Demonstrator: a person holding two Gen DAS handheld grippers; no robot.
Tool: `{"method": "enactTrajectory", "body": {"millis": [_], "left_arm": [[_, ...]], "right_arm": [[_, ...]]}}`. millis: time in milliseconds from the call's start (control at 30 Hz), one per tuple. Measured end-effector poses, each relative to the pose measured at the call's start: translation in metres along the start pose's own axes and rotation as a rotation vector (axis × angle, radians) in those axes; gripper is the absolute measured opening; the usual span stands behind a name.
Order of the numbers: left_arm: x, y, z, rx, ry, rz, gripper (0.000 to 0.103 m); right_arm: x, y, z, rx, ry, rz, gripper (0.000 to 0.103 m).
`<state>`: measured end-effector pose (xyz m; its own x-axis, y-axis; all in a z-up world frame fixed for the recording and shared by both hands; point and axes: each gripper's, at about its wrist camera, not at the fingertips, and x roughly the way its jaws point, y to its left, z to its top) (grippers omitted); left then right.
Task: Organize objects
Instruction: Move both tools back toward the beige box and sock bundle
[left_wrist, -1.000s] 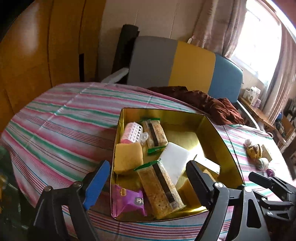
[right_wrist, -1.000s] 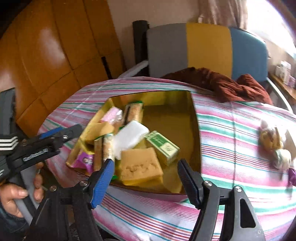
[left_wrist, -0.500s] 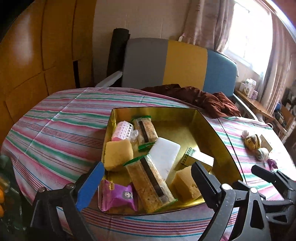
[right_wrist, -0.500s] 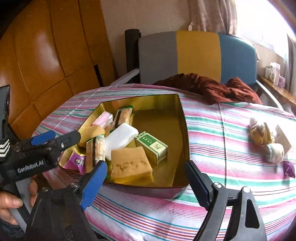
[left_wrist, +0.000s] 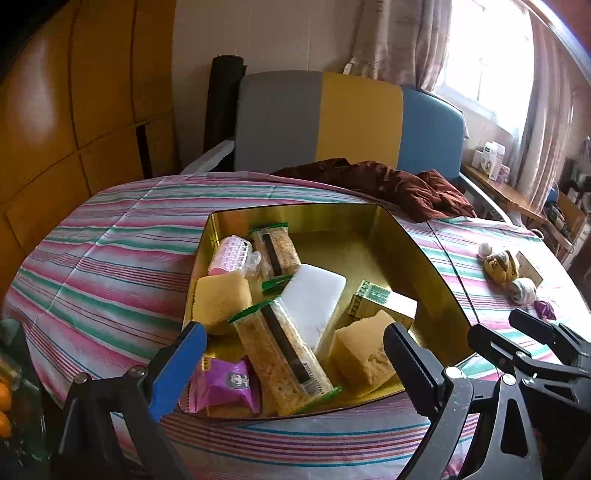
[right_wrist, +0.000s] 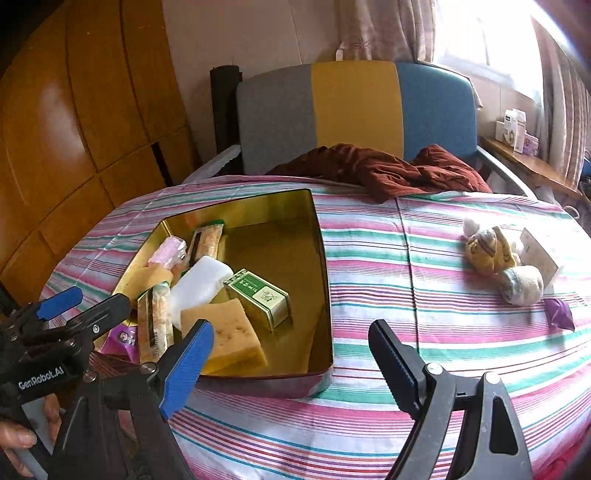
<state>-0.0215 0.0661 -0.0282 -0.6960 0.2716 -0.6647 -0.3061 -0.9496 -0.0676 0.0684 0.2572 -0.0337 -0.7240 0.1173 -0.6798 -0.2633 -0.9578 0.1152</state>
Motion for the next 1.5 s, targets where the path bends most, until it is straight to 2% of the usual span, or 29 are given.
{"method": "enactTrajectory", "body": {"millis": [400,600,1100,1200,1500], "left_arm": [[0.003,-0.013,-0.003,0.026,0.018,-0.028,0.097],[0.004,-0.018,-0.003,0.04,0.024,-0.038,0.097],[0.008,-0.052,0.006,0.126,0.035,-0.118,0.097],[0.008,-0.062,0.009,0.145,0.034,-0.144,0.097],[0.013,-0.096,0.013,0.214,0.053,-0.208,0.097]], "right_arm": [[0.003,-0.013,0.002,0.018,0.02,-0.032,0.087],[0.005,-0.034,0.004,0.06,0.05,-0.052,0.087],[0.001,-0.164,0.009,0.338,0.186,-0.173,0.087],[-0.005,-0.19,0.015,0.38,0.185,-0.193,0.087],[-0.017,-0.26,0.033,0.384,0.16,-0.341,0.087]]}}
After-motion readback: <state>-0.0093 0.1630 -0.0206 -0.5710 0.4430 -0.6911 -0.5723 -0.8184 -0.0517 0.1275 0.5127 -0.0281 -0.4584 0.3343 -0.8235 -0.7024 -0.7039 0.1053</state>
